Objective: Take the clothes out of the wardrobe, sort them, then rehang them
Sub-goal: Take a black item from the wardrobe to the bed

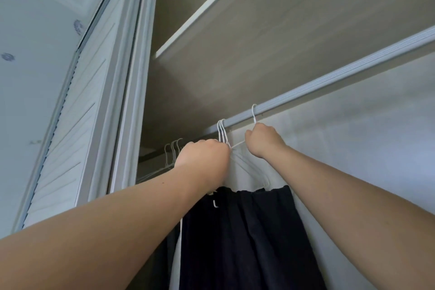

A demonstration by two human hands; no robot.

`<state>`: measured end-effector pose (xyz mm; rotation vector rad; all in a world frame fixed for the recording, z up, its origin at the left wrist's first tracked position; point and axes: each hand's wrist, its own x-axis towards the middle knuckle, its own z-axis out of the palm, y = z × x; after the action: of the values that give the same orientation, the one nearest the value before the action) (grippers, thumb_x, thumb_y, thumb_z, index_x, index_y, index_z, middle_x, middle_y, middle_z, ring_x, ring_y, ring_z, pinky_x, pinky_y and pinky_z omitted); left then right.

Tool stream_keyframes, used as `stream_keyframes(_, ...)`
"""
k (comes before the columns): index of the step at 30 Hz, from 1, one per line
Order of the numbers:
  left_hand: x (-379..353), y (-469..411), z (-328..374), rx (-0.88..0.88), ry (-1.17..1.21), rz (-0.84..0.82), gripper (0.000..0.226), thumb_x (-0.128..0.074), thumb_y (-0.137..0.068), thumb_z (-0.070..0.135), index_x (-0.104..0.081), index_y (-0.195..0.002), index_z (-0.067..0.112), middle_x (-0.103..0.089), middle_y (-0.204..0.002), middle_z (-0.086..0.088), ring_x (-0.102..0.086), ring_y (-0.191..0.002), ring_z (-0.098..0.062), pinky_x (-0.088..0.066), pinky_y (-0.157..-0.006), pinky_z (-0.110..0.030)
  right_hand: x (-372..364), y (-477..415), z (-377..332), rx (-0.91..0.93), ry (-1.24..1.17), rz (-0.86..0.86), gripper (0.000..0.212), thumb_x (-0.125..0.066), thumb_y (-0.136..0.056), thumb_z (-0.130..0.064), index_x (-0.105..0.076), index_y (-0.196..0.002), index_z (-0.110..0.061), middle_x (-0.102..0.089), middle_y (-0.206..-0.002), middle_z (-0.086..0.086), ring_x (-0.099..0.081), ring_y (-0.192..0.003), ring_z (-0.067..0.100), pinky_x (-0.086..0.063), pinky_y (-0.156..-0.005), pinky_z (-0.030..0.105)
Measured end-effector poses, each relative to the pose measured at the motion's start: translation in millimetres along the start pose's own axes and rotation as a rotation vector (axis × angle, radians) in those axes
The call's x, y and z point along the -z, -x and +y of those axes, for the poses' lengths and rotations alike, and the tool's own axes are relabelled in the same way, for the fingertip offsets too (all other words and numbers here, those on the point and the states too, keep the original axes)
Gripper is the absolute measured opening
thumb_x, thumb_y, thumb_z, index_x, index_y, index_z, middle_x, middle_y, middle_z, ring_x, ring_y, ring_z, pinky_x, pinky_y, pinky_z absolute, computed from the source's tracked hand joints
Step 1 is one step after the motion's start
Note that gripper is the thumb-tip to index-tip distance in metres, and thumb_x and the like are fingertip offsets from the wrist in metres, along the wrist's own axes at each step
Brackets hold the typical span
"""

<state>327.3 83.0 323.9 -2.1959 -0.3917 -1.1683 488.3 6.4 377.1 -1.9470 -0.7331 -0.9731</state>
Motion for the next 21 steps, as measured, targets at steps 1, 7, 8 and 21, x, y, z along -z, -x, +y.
stream_keyframes(1,-1.6,-0.4,-1.6,-0.01,-0.021,0.0,0.031,-0.049,-0.088,0.004,-0.06,-0.114,0.019,-0.053,-0.092,0.001,-0.046,-0.081,-0.024,-0.032,-0.07,-0.035,-3.5,0.1,-0.4,0.006,-0.012,0.003,0.033,-0.035,-0.099,-0.025,-0.055,-0.114,-0.004,-0.06,-0.118,0.02,-0.05,-0.088,0.032,-0.039,-0.072,0.032)
stream_keyframes(7,-7.7,-3.7,-6.5,-0.03,-0.08,-0.021,0.03,-0.045,-0.092,0.012,-0.058,-0.117,0.021,-0.045,-0.096,0.001,-0.037,-0.084,-0.023,-0.029,-0.075,-0.035,-25.8,-6.0,-6.8,0.074,-0.142,-0.132,0.045,-0.033,-0.104,-0.032,-0.051,-0.135,-0.004,-0.052,-0.138,0.02,-0.047,-0.126,0.037,-0.04,-0.097,0.035)
stream_keyframes(8,-9.8,-4.1,-7.0,-0.024,-0.09,-0.033,0.032,-0.046,-0.092,0.012,-0.059,-0.119,0.021,-0.048,-0.1,-0.001,-0.037,-0.085,-0.024,-0.029,-0.076,-0.035,-31.1,-8.2,-7.0,0.083,-0.166,-0.162,0.045,-0.032,-0.104,-0.033,-0.047,-0.137,-0.005,-0.05,-0.141,0.02,-0.046,-0.128,0.037,-0.039,-0.099,0.035)
stream_keyframes(21,-32.2,-12.0,-18.9,0.087,-0.058,-0.195,0.029,-0.048,-0.097,0.015,-0.057,-0.124,0.021,-0.048,-0.098,-0.002,-0.057,-0.086,-0.03,-0.041,-0.065,-0.036,-74.7,-25.0,-14.3,0.06,-0.34,-0.363,0.057,-0.034,-0.1,-0.048,-0.026,-0.152,-0.024,-0.04,-0.151,0.01,-0.042,-0.134,0.032,-0.033,-0.111,0.043)
